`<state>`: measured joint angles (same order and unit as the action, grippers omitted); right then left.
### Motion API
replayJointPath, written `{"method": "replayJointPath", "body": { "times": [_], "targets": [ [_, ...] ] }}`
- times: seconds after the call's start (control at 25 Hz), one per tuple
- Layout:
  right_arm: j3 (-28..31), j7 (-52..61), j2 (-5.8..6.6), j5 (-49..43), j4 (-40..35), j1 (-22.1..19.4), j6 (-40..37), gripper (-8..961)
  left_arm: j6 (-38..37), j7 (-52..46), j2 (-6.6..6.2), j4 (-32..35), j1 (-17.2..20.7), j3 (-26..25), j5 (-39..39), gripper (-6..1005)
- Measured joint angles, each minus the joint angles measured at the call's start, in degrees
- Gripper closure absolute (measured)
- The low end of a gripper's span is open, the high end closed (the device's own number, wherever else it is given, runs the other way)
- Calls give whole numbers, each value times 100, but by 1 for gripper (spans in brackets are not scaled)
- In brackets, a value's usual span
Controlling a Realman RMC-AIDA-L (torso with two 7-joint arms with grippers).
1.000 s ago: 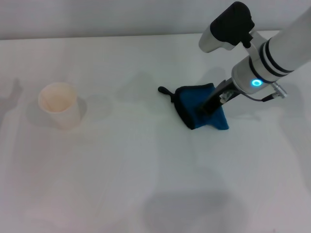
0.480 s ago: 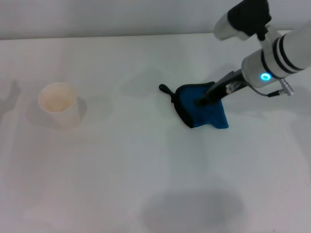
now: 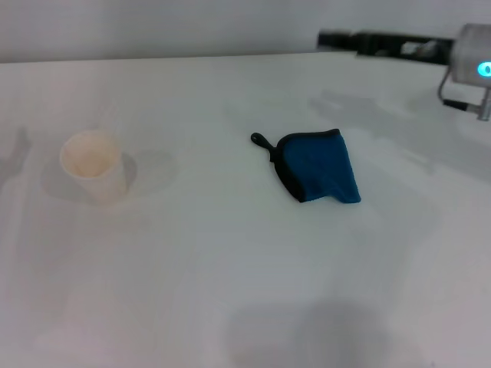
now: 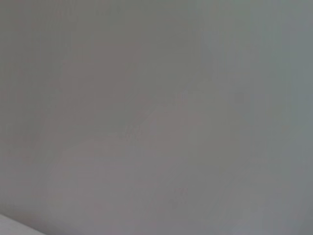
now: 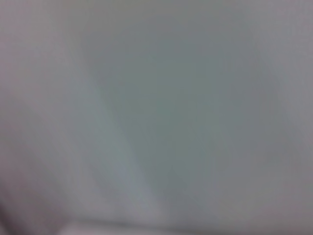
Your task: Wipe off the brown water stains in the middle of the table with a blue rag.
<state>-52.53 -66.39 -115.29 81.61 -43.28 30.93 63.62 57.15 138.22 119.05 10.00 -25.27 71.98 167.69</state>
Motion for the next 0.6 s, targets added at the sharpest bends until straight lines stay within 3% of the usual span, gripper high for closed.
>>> {"method": "replayJointPath", "body": {
  "times": [0.12,0.24,0.4,0.6],
  "targets": [
    [202,-1225,-2,1527,503,-400,31,549,5,-1,-5,6,37,-1,0,121],
    [515,-2216,-35,2493,1020,-701,-18,548,8,-2,-5,8,47,0,0,122],
    [895,-3770,-44,3198,1789,-818,-65,547,8,-2,-8,11,50,1,0,122],
    [1698,-6064,-54,3456,2701,-699,-89,464,8,-2,-12,11,44,12,-7,121]
  ]
}}
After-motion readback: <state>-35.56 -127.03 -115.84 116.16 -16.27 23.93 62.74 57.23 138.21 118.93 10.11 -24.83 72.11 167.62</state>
